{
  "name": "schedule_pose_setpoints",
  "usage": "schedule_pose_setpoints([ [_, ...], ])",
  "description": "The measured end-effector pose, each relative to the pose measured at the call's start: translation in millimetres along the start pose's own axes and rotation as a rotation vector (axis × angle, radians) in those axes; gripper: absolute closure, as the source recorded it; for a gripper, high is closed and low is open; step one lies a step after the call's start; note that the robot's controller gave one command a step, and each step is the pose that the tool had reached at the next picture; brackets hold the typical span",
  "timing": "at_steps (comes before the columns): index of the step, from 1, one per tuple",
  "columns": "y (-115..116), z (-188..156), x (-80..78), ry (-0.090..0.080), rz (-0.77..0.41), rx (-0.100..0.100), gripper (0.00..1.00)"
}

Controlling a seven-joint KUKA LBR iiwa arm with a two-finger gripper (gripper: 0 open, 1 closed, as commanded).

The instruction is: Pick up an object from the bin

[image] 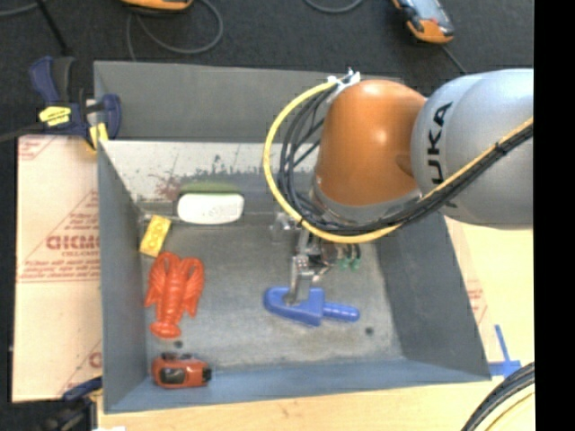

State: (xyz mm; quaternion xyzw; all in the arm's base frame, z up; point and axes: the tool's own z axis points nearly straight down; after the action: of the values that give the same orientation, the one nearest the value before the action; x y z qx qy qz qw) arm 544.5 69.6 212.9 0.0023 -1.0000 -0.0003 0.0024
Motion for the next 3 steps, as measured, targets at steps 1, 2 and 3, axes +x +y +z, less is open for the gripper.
schedule_pose_setpoints([
  [1, 0, -5, -1.5, -0.008, 0.002, -0.001, 0.0],
  [2, -24, 59, 5.6, -0.013, 0.022, -0.001, 0.0],
  [3, -65, 70, 20.4, -0.002, 0.064, -0.001, 0.0],
])
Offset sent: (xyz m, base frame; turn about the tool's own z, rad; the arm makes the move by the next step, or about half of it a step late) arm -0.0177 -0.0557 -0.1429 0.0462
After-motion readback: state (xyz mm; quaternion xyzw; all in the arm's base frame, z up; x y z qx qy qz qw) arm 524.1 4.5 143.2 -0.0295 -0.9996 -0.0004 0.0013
